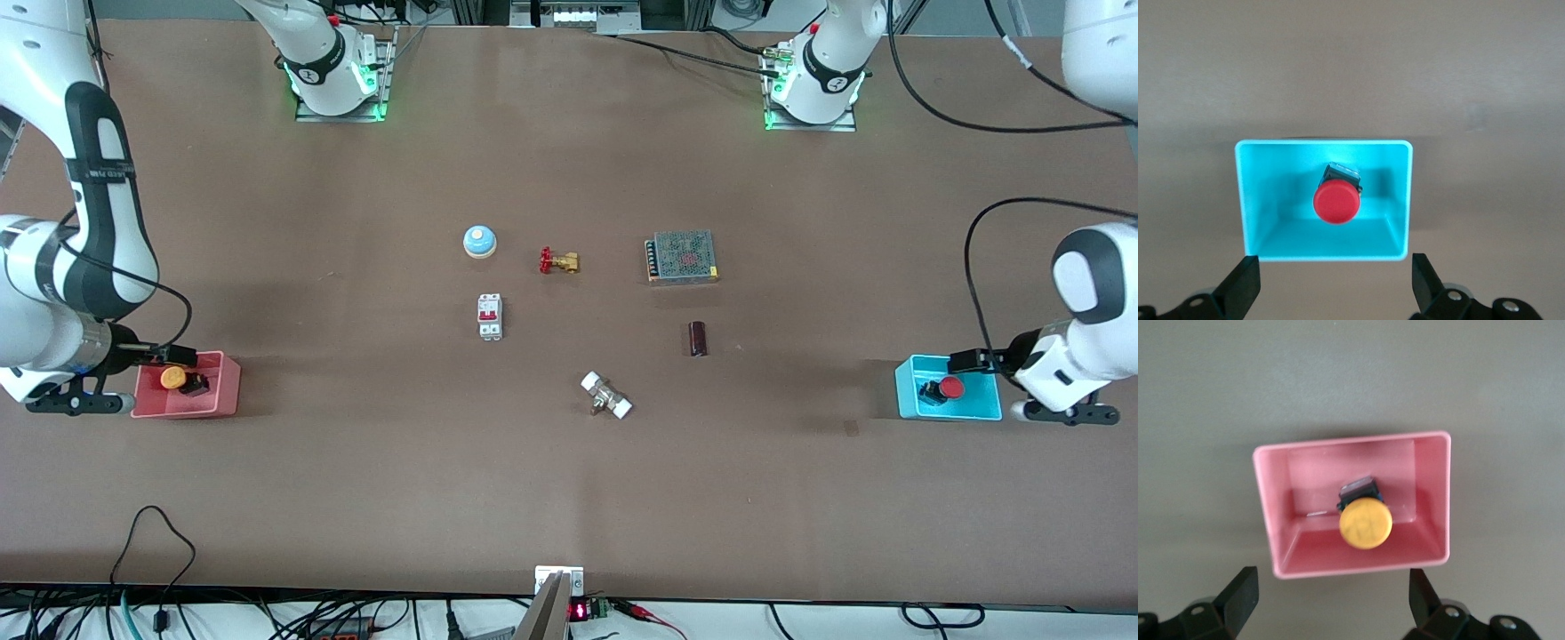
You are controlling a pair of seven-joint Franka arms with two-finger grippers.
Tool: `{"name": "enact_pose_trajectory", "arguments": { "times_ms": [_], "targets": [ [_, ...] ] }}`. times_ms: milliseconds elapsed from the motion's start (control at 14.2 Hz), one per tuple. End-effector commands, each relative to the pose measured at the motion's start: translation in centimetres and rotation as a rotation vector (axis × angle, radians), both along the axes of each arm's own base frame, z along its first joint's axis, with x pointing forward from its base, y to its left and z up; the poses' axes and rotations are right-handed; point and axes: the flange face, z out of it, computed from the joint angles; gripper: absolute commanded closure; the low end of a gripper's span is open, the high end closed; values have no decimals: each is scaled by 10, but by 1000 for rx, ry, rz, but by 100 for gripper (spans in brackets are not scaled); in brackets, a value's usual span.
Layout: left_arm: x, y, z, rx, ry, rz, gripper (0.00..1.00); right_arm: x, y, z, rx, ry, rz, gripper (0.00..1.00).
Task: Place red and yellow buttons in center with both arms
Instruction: 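Lower the right gripper into the pink tray while the left gripper enters the cyan tray, then close the right gripper on the yellow button while the left gripper grips the red button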
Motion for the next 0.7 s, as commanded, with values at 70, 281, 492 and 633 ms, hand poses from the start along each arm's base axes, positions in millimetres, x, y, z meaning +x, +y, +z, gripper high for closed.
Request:
{"name": "enact_pose_trajectory", "arguments": {
  "times_ms": [70,281,492,633],
  "targets": [
    [5,7,-35,18,4,-26,0,7,-23,-22,1,-31,54,0],
    [5,7,-61,17,10,-28,0,8,-25,-38,-5,-39,64,0],
    [7,7,-68,20,0,-27,1,7,-23,-50,-3,-22,68,0],
    [7,7,-68,21,0,-18,9,7,-24,-58,0,-17,63,0]
  ]
}}
